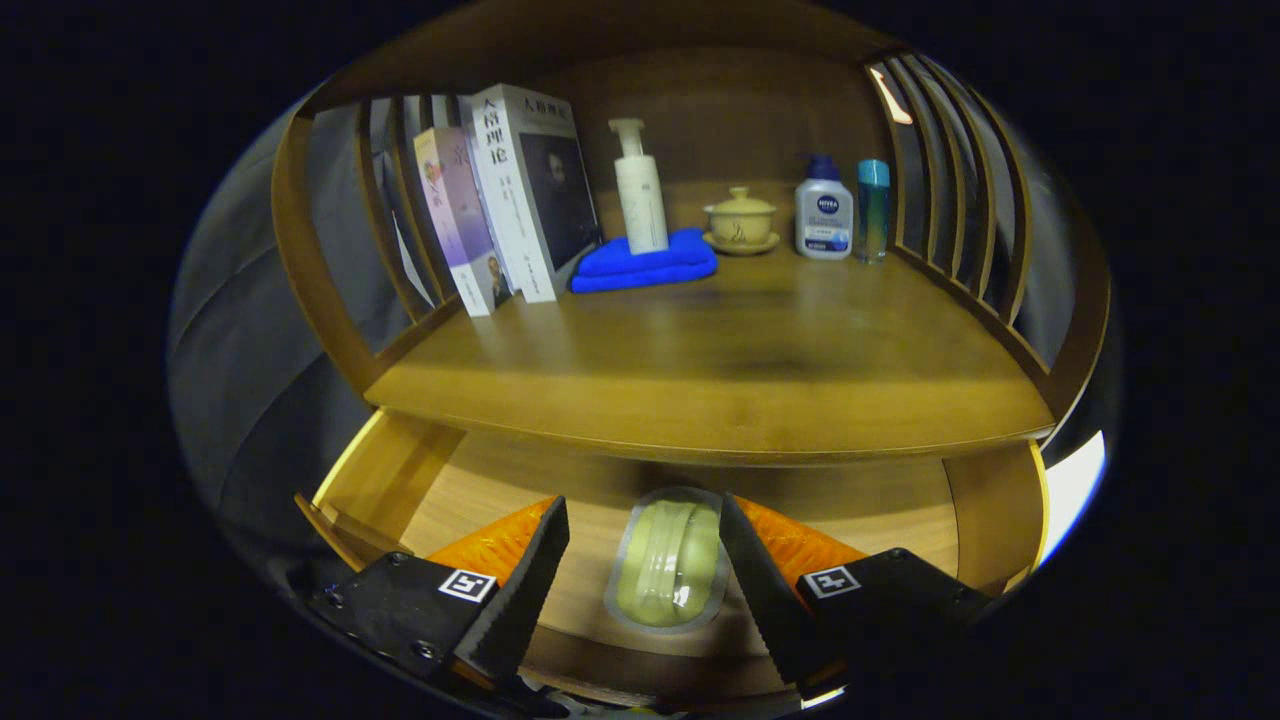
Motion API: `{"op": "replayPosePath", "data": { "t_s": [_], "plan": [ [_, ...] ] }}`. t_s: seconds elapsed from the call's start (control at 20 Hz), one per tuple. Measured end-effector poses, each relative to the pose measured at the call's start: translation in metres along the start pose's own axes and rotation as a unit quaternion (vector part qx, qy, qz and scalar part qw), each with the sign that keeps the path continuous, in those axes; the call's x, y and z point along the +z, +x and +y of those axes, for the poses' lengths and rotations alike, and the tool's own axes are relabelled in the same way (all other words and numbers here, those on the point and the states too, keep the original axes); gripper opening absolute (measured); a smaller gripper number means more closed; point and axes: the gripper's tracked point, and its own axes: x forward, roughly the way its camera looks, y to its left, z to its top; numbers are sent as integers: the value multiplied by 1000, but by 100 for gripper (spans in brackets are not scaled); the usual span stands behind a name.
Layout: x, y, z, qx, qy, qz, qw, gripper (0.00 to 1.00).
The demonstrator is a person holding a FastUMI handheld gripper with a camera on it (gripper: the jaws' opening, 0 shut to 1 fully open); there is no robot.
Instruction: Pull open the drawer, take out the items inside it, and place them on the countertop above the cabinet.
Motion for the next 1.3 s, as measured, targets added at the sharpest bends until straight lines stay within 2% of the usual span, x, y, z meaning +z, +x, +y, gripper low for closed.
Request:
{"op": "replayPosePath", "data": {
  "t_s": [0.05, 0.25, 0.5, 0.6, 0.65, 0.85, 0.95, 1.0, 1.3],
  "plan": [
    [-2, 3, -2, -2, 2, 11, 1000, 96],
    [-14, 15, -5, -4, 21, 39, 999, 85],
    [-34, 28, -5, -2, 31, 74, 997, 85],
    [-34, 31, -7, -5, 37, 77, 996, 71],
    [-33, 31, -12, -15, 35, 76, 996, 68],
    [-34, 30, -9, -1, 53, 78, 996, 24],
    [-35, 28, -8, 1, 45, 72, 996, 24],
    [-36, 27, -5, 4, 38, 68, 997, 15],
    [-31, 12, 5, 19, 17, 33, 999, 14]
  ]
}}
